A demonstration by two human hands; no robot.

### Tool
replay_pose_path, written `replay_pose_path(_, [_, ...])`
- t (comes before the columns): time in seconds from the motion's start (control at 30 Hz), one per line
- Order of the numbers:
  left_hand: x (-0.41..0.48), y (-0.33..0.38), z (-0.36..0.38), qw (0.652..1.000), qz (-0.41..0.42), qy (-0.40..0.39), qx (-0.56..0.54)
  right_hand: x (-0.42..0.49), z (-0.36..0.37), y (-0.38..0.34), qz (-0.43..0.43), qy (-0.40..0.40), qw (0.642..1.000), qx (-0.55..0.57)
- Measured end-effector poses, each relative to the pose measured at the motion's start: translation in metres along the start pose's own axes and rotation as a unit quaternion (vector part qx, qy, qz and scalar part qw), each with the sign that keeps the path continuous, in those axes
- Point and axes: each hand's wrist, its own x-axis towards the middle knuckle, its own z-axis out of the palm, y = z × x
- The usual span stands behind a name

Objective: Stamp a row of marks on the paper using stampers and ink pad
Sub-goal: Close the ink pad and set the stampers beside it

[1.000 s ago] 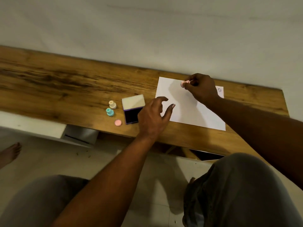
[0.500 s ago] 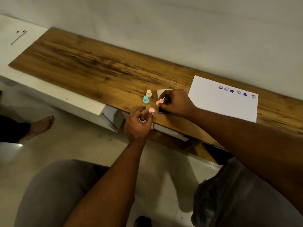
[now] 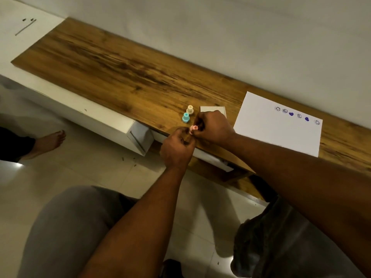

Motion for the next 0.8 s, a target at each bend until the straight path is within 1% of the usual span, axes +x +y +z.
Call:
replay_pose_path(0.17, [0.002,0.002,0.005,1.000,0.004,0.012,0.008,0.005,0.005,-0.003,0.014,0.000,0.999,-0.036])
replay_pose_path(0.3, [0.003,0.002,0.005,0.999,0.006,0.006,0.030,0.010,0.000,-0.008,0.019,-0.020,0.997,-0.072])
replay_pose_path(0.5, [0.004,0.005,0.004,0.999,0.001,-0.008,0.037,0.014,-0.003,-0.018,0.033,-0.036,0.991,-0.122])
replay_pose_path(0.67, [0.008,0.004,0.008,0.999,-0.002,-0.015,0.044,0.015,0.001,-0.024,0.056,-0.019,0.992,-0.110])
replay_pose_path(0.73, [0.009,0.003,0.008,0.999,-0.003,-0.017,0.045,0.012,0.002,-0.021,0.049,-0.011,0.993,-0.103])
replay_pose_path(0.8, [0.010,0.004,0.006,0.999,0.000,-0.012,0.047,0.007,-0.002,-0.015,0.045,0.006,0.996,-0.070])
